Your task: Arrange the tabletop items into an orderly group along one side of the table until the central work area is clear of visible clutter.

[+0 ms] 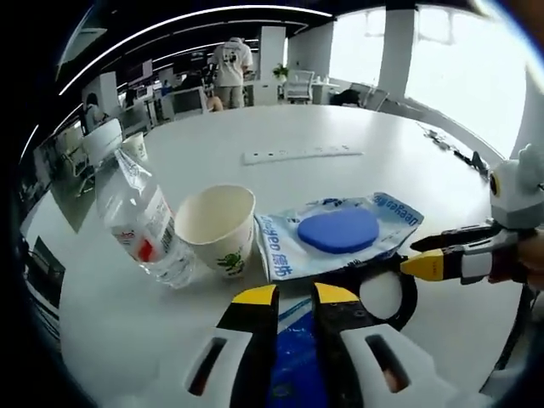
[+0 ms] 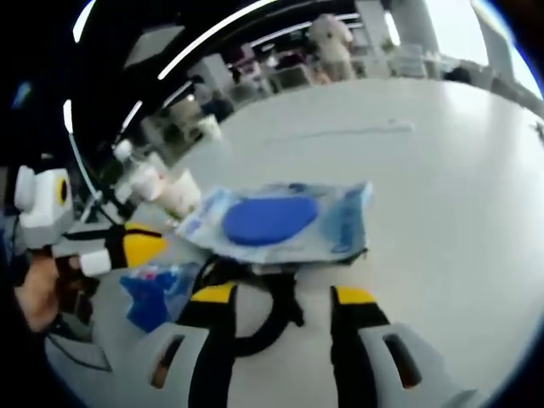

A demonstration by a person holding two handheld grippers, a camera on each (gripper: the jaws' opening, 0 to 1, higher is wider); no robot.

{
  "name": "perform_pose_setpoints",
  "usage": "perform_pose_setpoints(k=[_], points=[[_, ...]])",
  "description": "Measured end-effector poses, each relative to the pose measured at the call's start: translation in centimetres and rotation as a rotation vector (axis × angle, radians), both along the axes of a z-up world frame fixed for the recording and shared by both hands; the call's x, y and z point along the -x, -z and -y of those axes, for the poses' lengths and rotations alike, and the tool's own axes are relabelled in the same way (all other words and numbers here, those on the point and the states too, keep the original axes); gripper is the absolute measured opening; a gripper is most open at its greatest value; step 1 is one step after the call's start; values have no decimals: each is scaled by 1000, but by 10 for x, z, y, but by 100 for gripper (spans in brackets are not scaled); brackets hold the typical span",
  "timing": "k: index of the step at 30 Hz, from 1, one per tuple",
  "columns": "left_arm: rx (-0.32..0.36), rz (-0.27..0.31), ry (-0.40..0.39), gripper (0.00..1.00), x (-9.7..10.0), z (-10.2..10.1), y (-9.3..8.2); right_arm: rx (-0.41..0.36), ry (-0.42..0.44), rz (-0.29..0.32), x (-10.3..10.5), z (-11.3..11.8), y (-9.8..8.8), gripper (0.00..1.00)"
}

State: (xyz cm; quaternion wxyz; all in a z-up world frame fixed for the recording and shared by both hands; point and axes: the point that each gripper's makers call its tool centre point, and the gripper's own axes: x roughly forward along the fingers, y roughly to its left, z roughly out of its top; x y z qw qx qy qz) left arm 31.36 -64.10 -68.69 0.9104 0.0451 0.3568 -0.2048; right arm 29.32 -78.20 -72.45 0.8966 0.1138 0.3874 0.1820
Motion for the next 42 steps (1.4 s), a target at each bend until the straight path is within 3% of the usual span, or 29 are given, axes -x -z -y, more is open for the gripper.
perform_pose_setpoints(k=[3, 5, 7, 12, 16, 21, 27, 32, 42], points=[[10, 5, 10, 16, 3, 1, -3, 13, -11, -1, 0, -2, 5, 40], [22, 4, 15, 22, 3, 1, -2, 20, -16, -4, 0, -5, 7, 40], [55, -7, 16, 35, 8, 3, -4, 27, -18, -7, 0, -6, 9, 39], [89, 15, 28, 55, 21, -1, -8, 48, -24, 1, -1, -6, 11, 37], [107, 13, 32, 89, 33, -7, -1, 58, -39, 7, -3, -8, 9, 36], [142, 18, -10, 100, 41, -17, -3, 81, -55, 14, -4, -9, 11, 35], [129, 34, -2, 100, 46, -22, -10, 122, -79, 28, -4, -9, 13, 33], [133, 36, -25, 100, 44, -28, -11, 173, -85, 36, -4, -4, 17, 16], [128, 32, -44, 98, 51, -35, -14, 118, -31, -8, -2, -6, 17, 9]])
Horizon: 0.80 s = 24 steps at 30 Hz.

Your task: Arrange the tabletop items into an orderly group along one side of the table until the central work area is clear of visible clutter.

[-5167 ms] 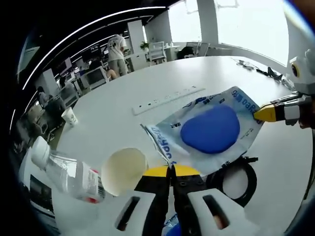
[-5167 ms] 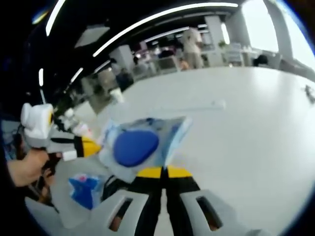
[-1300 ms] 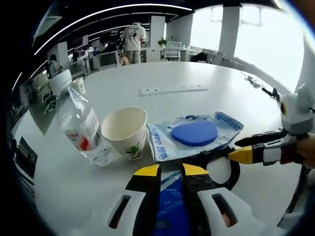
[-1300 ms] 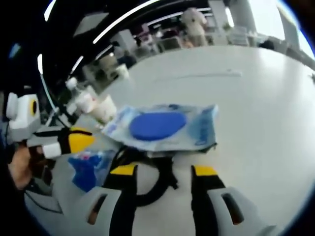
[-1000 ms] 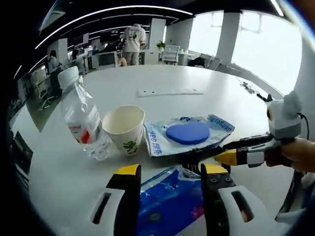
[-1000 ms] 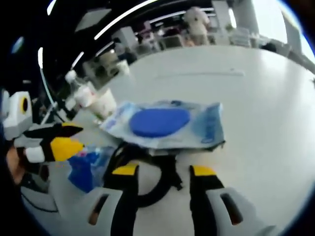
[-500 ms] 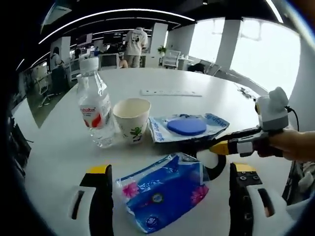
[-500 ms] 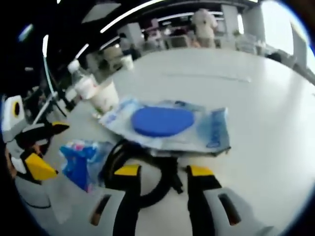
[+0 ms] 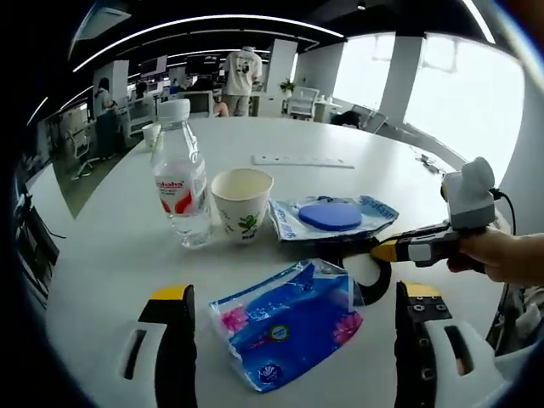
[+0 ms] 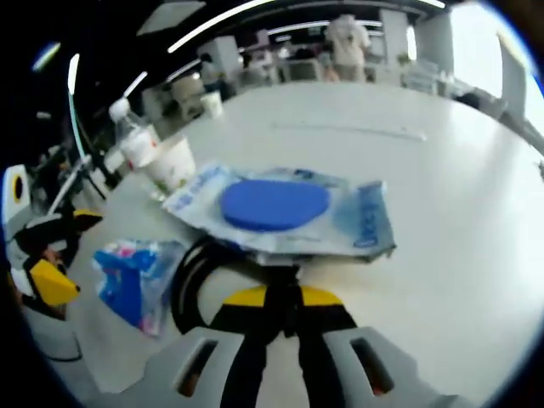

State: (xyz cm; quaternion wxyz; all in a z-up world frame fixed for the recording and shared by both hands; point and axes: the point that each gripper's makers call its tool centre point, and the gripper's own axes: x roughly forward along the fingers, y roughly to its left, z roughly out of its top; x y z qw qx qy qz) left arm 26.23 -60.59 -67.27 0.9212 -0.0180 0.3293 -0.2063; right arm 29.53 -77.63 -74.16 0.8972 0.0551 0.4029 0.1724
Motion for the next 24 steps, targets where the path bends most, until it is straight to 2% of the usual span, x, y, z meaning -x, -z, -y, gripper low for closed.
perform_pose_setpoints(k=[16, 24], points=[[9, -32, -55, 95, 17, -23, 4, -45, 10, -14, 19, -1, -8, 8], [18, -53, -57, 95, 24, -21, 9, -74, 18, -3, 29, -2, -15, 8]])
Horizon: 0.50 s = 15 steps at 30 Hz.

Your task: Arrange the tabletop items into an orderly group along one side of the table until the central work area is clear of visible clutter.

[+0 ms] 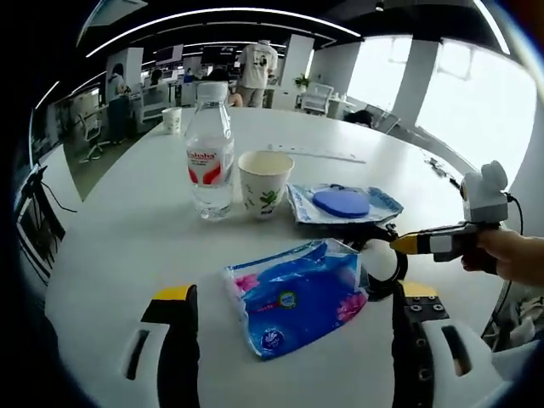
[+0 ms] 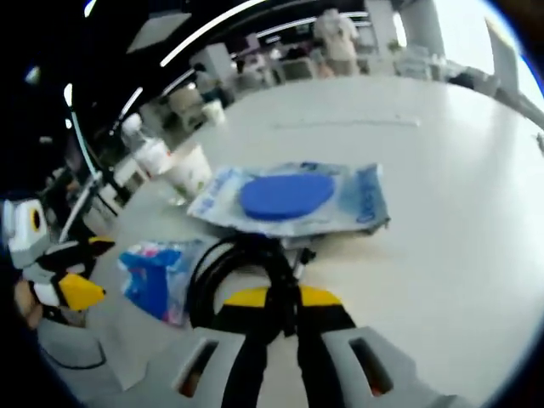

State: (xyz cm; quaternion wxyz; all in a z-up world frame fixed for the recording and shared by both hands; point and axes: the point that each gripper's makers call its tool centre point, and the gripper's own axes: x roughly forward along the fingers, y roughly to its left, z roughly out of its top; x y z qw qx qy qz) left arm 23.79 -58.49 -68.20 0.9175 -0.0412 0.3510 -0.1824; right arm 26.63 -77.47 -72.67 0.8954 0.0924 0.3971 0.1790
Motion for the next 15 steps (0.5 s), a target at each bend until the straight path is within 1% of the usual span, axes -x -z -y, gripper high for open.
perform_pose_setpoints(k=[9, 15], points=[[5, 3, 20, 95, 3, 6, -2, -23, 20, 24, 6, 1, -10, 8], [9, -3, 27, 95, 8, 5, -3, -35, 28, 56, 12, 2, -24, 8]])
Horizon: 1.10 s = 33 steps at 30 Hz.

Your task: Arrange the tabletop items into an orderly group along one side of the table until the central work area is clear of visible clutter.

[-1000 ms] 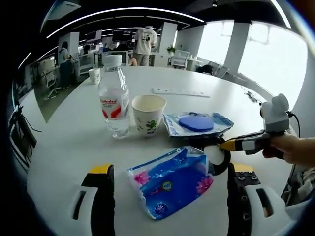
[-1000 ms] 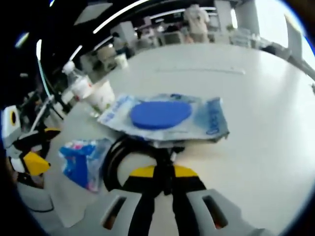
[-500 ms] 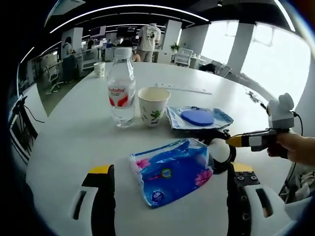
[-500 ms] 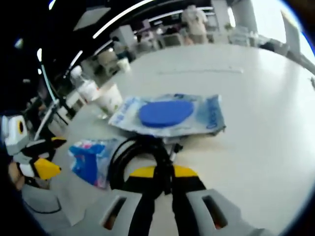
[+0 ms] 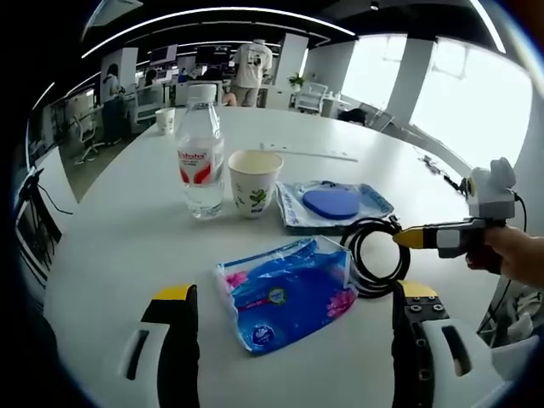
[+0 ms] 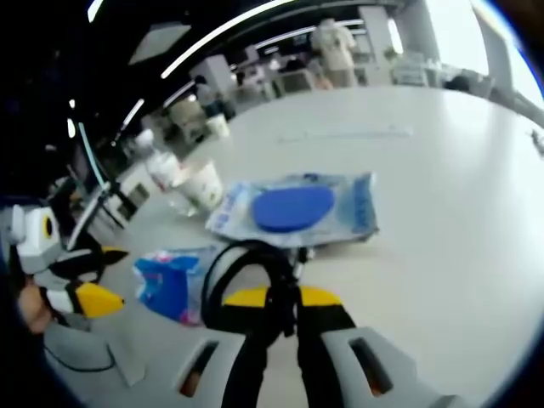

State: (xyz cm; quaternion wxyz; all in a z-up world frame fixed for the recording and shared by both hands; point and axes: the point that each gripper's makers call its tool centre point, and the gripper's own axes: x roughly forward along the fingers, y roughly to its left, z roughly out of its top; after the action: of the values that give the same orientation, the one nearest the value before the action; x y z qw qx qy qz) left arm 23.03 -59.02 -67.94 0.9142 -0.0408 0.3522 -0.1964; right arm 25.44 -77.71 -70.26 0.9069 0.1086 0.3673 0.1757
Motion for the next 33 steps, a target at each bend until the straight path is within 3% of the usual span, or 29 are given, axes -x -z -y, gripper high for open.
perform_pose_setpoints(k=[8, 17, 20, 25, 29, 33], points=[[1, 1, 20, 95, 6, -1, -2, -35, 5, 47, 9, 1, -19, 8], [45, 18, 52, 95, 6, 17, -11, -43, -67, 153, 25, -10, -70, 8], [98, 27, 56, 95, 5, 31, -20, 6, -115, 216, 30, -16, -92, 8], [120, 38, 110, 94, 6, 56, -28, 44, -173, 284, 38, -26, -119, 8], [147, 46, 154, 94, 5, 77, -35, 1, -228, 333, 50, -40, -142, 8], [204, 46, 152, 92, -1, 87, -42, 19, -247, 359, 57, -41, -154, 8]])
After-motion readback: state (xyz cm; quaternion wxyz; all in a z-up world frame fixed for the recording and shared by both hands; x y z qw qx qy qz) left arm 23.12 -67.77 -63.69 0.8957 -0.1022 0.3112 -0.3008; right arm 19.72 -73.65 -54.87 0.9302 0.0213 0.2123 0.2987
